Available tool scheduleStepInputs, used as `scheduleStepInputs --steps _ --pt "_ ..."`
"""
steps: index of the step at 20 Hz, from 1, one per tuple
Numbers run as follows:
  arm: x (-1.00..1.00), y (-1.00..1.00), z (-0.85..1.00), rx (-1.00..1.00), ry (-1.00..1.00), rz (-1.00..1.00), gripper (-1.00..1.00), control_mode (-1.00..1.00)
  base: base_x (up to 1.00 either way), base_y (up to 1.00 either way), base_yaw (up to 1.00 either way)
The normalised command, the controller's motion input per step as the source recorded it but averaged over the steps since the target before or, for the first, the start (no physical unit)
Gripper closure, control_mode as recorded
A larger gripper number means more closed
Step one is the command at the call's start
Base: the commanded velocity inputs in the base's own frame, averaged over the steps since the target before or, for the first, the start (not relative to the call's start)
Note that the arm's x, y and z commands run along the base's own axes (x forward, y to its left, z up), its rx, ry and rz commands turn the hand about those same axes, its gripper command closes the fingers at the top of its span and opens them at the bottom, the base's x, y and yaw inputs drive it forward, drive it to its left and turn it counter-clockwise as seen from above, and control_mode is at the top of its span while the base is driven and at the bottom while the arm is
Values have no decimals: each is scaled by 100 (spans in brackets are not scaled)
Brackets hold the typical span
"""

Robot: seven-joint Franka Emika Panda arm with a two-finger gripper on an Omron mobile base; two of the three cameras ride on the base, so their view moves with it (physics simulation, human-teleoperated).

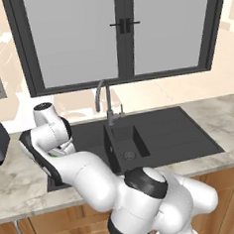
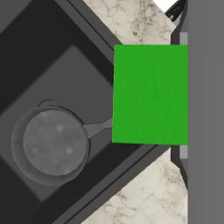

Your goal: Pick the pan and sponge and place them into the sink. Then turn on the water.

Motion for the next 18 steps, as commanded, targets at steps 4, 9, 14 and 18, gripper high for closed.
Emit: scheduleStepInputs --steps 4,9,14,18 --pt "0 -30 1 0 -1 -10 100 -100 0 0 0" --pt "2 -26 0 -2 0 -8 100 -100 0 0 0" --pt "7 -26 0 -2 0 -7 100 -100 0 0 0" --pt "9 -26 0 0 0 -5 100 -100 0 0 0"
